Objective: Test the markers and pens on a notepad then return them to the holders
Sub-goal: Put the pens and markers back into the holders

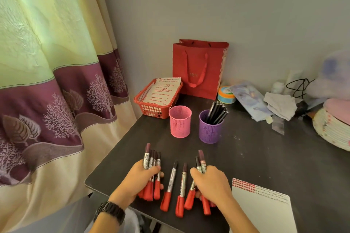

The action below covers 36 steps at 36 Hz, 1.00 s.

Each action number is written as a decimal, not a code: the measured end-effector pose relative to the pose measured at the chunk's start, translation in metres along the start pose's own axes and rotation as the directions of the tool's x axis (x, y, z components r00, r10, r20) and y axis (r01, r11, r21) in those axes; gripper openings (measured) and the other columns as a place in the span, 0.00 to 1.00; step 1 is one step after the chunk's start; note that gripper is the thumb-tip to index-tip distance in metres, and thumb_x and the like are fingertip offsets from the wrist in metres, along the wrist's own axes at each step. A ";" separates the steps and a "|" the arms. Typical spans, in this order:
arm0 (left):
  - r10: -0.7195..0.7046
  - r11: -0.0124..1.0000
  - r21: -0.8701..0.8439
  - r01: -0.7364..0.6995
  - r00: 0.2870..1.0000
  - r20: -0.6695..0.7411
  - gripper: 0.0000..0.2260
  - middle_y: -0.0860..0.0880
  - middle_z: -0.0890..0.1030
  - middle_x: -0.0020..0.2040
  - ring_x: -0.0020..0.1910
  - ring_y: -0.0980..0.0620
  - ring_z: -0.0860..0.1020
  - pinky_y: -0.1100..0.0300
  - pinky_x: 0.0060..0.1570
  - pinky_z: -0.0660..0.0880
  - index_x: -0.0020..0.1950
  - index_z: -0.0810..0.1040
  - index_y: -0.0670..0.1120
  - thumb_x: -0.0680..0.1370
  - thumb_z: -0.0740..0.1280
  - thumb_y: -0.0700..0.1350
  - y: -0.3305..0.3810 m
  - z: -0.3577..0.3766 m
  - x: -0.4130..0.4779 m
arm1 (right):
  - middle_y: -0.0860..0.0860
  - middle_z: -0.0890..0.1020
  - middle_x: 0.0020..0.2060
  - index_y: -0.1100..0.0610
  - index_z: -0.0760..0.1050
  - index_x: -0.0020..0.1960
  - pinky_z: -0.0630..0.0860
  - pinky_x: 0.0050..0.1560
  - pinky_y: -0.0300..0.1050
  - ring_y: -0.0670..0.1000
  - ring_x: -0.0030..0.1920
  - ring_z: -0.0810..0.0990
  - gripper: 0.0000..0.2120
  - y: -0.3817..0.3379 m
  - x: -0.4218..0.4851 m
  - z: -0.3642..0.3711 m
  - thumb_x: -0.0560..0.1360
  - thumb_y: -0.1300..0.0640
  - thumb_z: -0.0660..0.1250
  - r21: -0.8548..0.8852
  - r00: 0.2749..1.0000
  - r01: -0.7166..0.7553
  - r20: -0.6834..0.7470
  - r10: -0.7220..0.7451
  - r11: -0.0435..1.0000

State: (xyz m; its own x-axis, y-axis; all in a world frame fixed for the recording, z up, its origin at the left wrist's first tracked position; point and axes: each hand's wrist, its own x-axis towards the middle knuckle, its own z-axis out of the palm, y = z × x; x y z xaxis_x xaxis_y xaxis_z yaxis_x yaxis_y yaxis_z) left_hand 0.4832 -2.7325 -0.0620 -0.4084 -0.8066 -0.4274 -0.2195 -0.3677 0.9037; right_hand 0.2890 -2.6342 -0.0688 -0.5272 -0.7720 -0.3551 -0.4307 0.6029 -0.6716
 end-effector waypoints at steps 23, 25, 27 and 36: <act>0.206 0.698 -0.688 -0.200 0.976 -0.075 0.20 0.39 0.85 0.51 0.40 0.42 0.84 0.51 0.38 0.81 0.60 0.73 0.42 0.70 0.73 0.39 0.060 0.017 0.051 | 0.51 0.74 0.28 0.64 0.80 0.52 0.71 0.30 0.43 0.47 0.24 0.71 0.14 -0.054 0.039 -0.050 0.81 0.53 0.64 0.977 0.982 -0.131 0.151 -0.115 0.170; 0.252 0.674 -0.699 -0.240 0.964 -0.088 0.21 0.38 0.84 0.52 0.42 0.41 0.84 0.51 0.39 0.81 0.59 0.73 0.42 0.68 0.74 0.40 0.078 0.019 0.061 | 0.53 0.81 0.34 0.62 0.82 0.53 0.74 0.39 0.45 0.49 0.30 0.79 0.15 -0.073 0.046 -0.061 0.81 0.51 0.63 0.986 0.988 -0.046 0.069 -0.140 0.161; 0.284 0.671 -0.687 -0.278 0.953 -0.109 0.15 0.40 0.85 0.48 0.40 0.42 0.84 0.51 0.38 0.81 0.57 0.74 0.42 0.73 0.72 0.38 0.094 0.023 0.072 | 0.55 0.85 0.39 0.60 0.83 0.53 0.76 0.43 0.47 0.50 0.35 0.84 0.16 -0.089 0.054 -0.071 0.81 0.48 0.63 0.987 0.988 0.025 -0.001 -0.156 0.156; 0.367 0.707 -0.507 -0.493 0.869 -0.333 0.06 0.48 0.84 0.37 0.34 0.49 0.83 0.57 0.33 0.80 0.53 0.78 0.43 0.78 0.70 0.42 0.146 0.050 0.126 | 0.51 0.87 0.37 0.53 0.79 0.51 0.77 0.46 0.49 0.53 0.46 0.86 0.09 -0.144 0.105 -0.081 0.83 0.52 0.62 0.962 0.975 0.221 -0.216 -0.052 0.160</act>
State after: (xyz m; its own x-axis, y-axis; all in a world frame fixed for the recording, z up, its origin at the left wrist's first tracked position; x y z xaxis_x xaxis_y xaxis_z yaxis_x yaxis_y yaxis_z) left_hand 0.3558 -2.8646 0.0145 -0.1404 -0.9896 -0.0312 0.4951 -0.0974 0.8634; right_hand 0.2367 -2.7855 0.0436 -0.6495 -0.7409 -0.1709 0.5191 -0.2679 -0.8116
